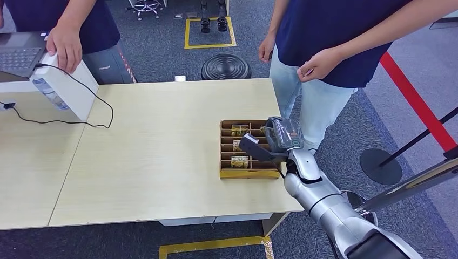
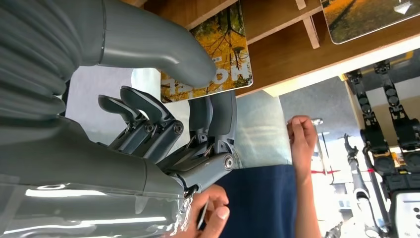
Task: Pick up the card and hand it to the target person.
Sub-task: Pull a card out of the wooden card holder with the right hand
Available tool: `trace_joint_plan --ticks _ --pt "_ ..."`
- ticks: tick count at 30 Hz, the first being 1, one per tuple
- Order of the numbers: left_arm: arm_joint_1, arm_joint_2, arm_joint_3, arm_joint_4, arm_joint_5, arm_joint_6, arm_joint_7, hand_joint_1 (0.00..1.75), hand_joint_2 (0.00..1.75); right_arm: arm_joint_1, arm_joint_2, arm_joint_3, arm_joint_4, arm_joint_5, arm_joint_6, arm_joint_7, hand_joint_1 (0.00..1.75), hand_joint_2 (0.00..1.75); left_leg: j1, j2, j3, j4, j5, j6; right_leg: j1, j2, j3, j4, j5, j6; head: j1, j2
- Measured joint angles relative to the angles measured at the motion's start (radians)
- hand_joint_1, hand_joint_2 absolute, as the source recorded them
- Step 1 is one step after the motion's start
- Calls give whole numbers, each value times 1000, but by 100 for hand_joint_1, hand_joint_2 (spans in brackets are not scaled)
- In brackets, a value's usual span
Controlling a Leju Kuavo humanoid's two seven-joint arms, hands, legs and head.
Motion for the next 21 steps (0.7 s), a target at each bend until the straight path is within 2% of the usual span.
trace_joint_plan --ticks 9,14,21 --pt "0 5 9 0 11 0 -2 0 175 -22 0 -44 -65 -220 24 -93 175 175 0 1 -1 0 0 0 0 0 0 0 0 0 0 0" --pt "7 9 15 0 14 2 -12 0 175 -65 -9 -75 -217 -271 55 -35 175 175 0 1 0 0 0 0 0 0 0 0 0 0 0 0" --pt "13 11 25 0 25 2 -16 0 175 -112 -37 -111 -457 -272 75 16 175 175 0 1 0 0 0 0 0 0 0 0 0 0 0 0"
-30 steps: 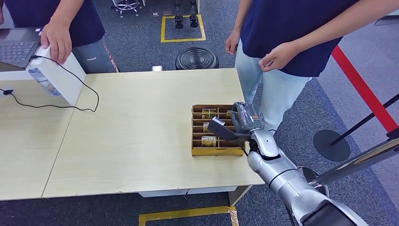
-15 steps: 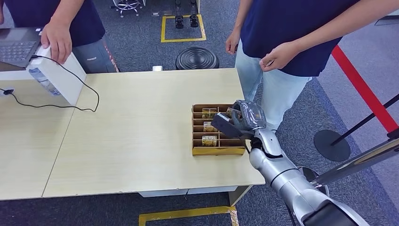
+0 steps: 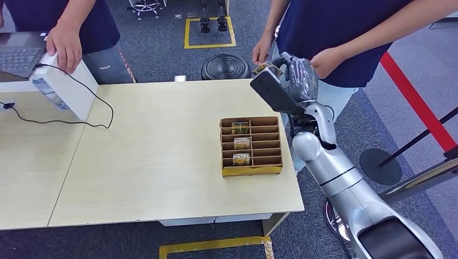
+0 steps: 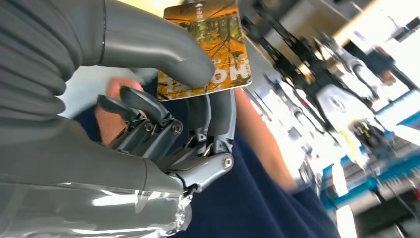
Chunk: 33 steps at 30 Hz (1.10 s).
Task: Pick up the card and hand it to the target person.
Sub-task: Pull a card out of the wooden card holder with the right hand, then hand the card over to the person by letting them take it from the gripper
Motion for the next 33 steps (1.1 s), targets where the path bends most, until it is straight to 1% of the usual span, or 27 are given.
trace_joint_plan --ticks 3,6,15,19,22,23,26,27,31,33 --pt "1 0 3 0 0 0 0 0 175 -6 -9 -9 -74 3 4 7 175 175 0 0 0 0 0 0 0 0 0 0 0 0 0 0" --pt "0 0 5 0 0 0 0 0 175 -7 -14 -10 -114 2 9 2 175 175 0 0 0 0 0 0 0 0 0 0 0 0 0 0" --pt "0 0 6 0 -2 -3 0 0 175 7 -13 -4 -124 4 10 -27 175 175 0 0 0 0 0 0 0 0 0 0 0 0 0 0" --pt "0 0 6 0 -23 -11 22 0 175 11 -10 3 -123 4 10 -33 175 175 0 0 -1 0 0 0 0 0 0 0 0 0 0 0" --pt "0 0 6 0 -32 -27 48 0 44 11 -4 10 -118 4 10 -38 175 175 0 0 -1 0 0 0 0 0 0 0 0 0 0 0" --pt "0 0 6 0 -33 -33 54 0 0 11 -1 11 -115 4 10 -41 131 175 0 0 -1 0 0 0 0 0 0 0 0 0 0 0" --pt "0 0 6 0 -31 -38 58 0 0 11 5 15 -109 4 8 -45 0 175 0 0 -1 0 0 0 0 0 0 0 0 0 0 0" --pt "0 0 6 0 -31 -35 57 0 0 11 6 16 -107 4 8 -46 0 175 0 0 -1 0 0 0 0 0 0 0 0 0 0 0" --pt "0 0 6 0 -32 -20 56 0 0 12 9 19 -102 -3 5 -45 0 0 0 0 -1 0 0 0 0 0 0 0 0 0 0 0" --pt "0 0 6 0 -32 -18 56 0 0 13 9 19 -100 -8 1 -42 0 0 0 0 -1 0 0 0 0 0 0 0 0 0 0 0"
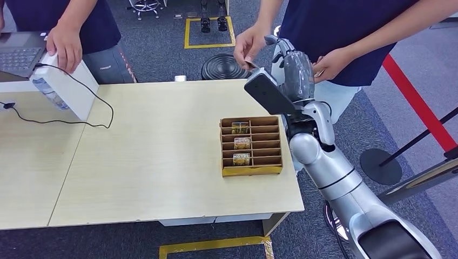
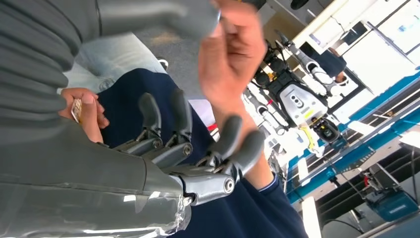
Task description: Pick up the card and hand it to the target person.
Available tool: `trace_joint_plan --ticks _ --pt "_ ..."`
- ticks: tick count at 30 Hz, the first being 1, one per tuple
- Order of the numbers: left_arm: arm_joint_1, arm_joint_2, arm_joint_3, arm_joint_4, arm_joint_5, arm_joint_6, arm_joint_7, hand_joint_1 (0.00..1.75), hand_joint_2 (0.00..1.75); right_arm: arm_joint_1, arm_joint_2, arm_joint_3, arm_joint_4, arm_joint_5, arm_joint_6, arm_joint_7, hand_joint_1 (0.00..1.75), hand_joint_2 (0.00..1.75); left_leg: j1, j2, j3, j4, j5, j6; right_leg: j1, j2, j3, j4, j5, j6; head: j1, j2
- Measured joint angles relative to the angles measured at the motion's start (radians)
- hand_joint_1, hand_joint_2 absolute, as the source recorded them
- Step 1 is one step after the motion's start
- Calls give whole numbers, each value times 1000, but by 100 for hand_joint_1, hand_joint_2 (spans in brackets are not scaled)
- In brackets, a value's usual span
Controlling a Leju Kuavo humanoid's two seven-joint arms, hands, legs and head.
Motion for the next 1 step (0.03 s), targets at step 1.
trace_joint_plan --ticks 1 --pt "0 0 0 0 0 0 0 0 0 0 0 0 0 -2 -1 1 0 0 0 0 0 0 0 0 0 0 0 0 0 0 0 0"
